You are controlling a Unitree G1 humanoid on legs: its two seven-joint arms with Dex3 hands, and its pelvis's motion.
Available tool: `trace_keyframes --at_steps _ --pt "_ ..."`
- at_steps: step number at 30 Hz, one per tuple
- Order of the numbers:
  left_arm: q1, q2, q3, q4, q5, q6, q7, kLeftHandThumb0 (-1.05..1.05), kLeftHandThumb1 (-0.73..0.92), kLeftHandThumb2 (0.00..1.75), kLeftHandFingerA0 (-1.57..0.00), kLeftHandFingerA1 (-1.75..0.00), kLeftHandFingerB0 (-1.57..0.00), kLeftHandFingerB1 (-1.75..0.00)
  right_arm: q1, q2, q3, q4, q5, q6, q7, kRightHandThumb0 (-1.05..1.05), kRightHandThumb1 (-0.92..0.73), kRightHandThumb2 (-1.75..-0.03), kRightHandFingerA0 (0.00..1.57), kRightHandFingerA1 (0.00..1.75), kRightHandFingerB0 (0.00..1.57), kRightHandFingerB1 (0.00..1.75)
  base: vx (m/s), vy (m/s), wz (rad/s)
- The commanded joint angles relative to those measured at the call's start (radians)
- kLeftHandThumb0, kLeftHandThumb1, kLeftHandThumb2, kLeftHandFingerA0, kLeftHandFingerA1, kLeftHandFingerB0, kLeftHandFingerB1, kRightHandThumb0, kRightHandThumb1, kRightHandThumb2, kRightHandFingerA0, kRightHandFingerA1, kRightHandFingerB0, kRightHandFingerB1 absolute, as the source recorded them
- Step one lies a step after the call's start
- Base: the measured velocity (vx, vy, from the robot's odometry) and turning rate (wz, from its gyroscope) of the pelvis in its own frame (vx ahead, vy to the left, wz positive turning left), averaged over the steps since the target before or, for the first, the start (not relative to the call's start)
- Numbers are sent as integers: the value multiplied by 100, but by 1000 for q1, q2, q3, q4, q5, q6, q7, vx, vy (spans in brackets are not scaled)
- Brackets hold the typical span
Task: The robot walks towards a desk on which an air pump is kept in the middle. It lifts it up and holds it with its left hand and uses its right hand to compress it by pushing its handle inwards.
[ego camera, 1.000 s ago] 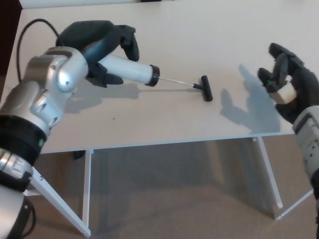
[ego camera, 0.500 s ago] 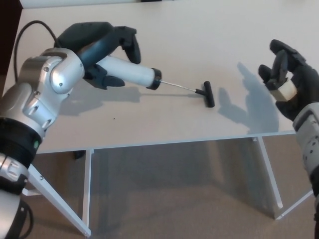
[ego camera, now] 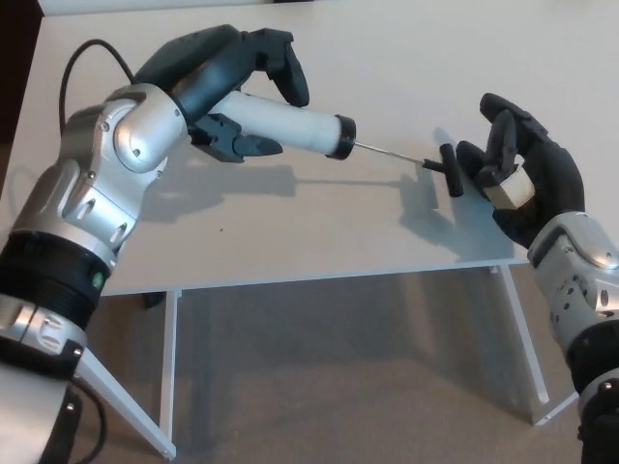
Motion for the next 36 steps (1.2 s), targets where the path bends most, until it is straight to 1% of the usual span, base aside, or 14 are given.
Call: trace_keyframes --at_steps 1,3,4,5,15,16,20,21,24,26,27,29,30,36 --pt "24 -23 61 0 -101 67 -30 -18 79 63 -111 -110 -79 -112 18 5 -2 6 5 -10 0 -87 -77 -114 6 36 12 30 0 0 0" --pt "25 -26 68 1 -109 68 -33 -18 79 63 -111 -110 -79 -112 19 4 -2 6 4 -9 0 -87 -77 -114 6 36 12 30 0 0 0" --pt "28 -30 81 3 -124 73 -41 -16 78 68 -109 -128 -83 -119 20 3 -3 7 5 -9 1 -88 -92 -71 12 27 10 24 0 0 0" --pt "39 -33 97 3 -142 82 -54 -18 79 67 -110 -123 -83 -119 27 5 -4 5 5 -13 -1 -82 -72 -114 3 39 6 31 0 0 0" --pt "37 -30 94 16 -142 73 -58 -18 78 64 -107 -123 -80 -124 15 0 -12 7 13 -10 3 -83 -73 -114 3 40 7 33 0 0 0" --pt "39 -30 90 12 -138 74 -54 -19 78 64 -108 -110 -77 -122 13 -1 -15 7 15 -8 4 -81 -73 -114 3 39 7 33 0 0 0" --pt "44 -32 87 3 -142 77 -53 -15 79 67 -109 -120 -79 -125 12 -3 -17 6 16 -9 7 -80 -73 -114 3 39 6 34 0 0 0" --pt "48 -33 86 -2 -145 77 -57 -13 78 71 -109 -124 -79 -127 10 -3 -17 5 15 -9 5 -87 -92 -72 13 28 12 25 0 0 0" --pt "52 -33 84 -8 -146 76 -58 -13 78 71 -109 -124 -79 -127 7 -2 -19 4 15 -6 3 -87 -92 -72 13 28 12 25 0 0 0" --pt "51 -33 83 -9 -149 79 -60 -14 80 66 -103 -134 -76 -129 3 -5 -18 7 13 -4 4 -87 -92 -73 12 27 11 24 0 0 0" --pt "47 -30 70 -5 -133 70 -52 -20 78 63 -103 -131 -71 -126 -3 -9 -14 9 6 -3 -1 -83 -75 -114 6 42 3 33 0 0 0" --pt "46 -28 63 -3 -126 66 -48 -20 78 63 -103 -131 -71 -126 -5 -10 -13 9 4 -3 -3 -83 -75 -114 6 42 3 33 0 0 0" --pt "46 -28 58 -7 -123 72 -48 -20 78 63 -100 -132 -70 -127 -8 -10 -16 10 8 -1 0 -87 -92 -72 13 28 11 24 0 0 0" --pt "48 -33 32 -32 -117 87 -51 -18 79 65 -96 -140 -74 -129 -23 -6 -21 15 15 6 4 -85 -92 -70 14 28 13 24 0 0 0"
